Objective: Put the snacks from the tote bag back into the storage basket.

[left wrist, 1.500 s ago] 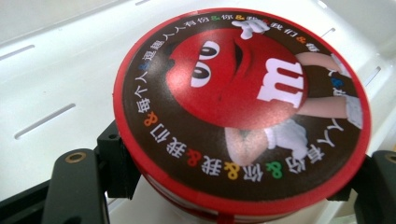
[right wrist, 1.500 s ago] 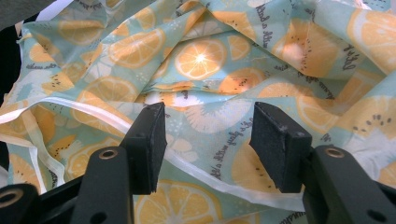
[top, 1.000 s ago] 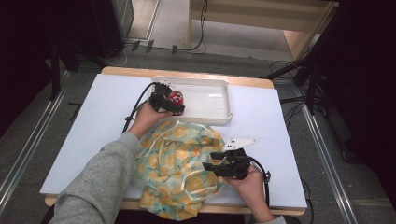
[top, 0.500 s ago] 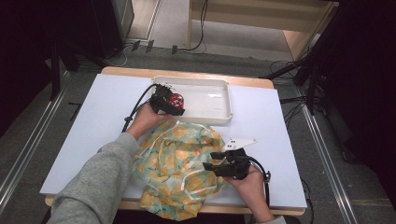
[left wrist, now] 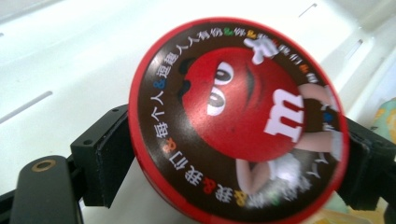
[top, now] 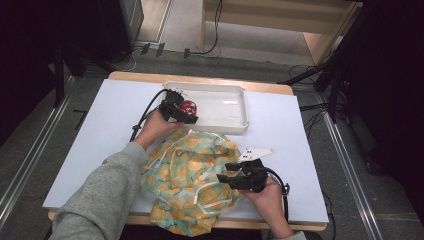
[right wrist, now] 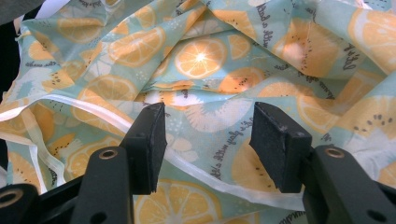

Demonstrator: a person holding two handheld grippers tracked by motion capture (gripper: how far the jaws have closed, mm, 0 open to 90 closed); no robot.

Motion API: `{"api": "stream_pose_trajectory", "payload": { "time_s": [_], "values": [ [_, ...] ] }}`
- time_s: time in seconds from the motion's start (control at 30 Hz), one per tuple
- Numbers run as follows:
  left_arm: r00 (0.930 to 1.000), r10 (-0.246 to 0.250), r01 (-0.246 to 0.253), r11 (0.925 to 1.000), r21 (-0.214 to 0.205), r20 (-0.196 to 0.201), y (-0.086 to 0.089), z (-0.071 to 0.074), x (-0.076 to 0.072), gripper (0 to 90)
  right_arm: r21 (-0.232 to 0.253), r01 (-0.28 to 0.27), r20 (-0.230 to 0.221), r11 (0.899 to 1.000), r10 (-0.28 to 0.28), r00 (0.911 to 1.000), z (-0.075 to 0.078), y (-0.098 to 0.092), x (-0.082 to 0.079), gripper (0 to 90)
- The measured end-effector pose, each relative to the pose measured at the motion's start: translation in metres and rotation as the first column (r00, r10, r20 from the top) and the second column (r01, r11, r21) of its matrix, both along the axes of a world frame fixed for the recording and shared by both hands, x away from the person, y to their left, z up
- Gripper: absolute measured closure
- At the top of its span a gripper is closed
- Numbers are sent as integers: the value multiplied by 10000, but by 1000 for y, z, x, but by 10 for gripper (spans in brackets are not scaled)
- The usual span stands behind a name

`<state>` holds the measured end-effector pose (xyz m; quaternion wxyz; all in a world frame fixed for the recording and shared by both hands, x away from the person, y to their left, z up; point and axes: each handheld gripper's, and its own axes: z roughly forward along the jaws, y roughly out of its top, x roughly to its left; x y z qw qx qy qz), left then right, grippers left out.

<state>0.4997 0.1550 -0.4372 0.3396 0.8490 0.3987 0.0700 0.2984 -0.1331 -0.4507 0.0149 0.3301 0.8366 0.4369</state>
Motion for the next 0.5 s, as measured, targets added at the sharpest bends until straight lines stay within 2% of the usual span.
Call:
{"api": "stream_pose_trajectory", "payload": {
  "time_s": [0.07, 0.23, 0.4, 0.5],
  "values": [
    [10000, 42, -42, 10000, -77, 39, 1, 3, -1, 142, -33, -6, -47, 10000, 6, 10000, 0, 0, 0, 468],
    [9999, -8, 6, 10000, 85, 157, 3, 14, -5, 152, -71, -15, -28, 10000, 14, 10000, 0, 1, 0, 468],
    [9998, 15, -11, 9999, -162, 223, 7, 26, -10, 167, -68, 2, -43, 10000, -2, 10000, 0, 1, 0, 468],
    [9992, 3, 0, 10000, -60, 402, 9, 32, -14, 197, -86, 11, -61, 10000, -12, 10000, 0, 1, 0, 467]
  ]
}}
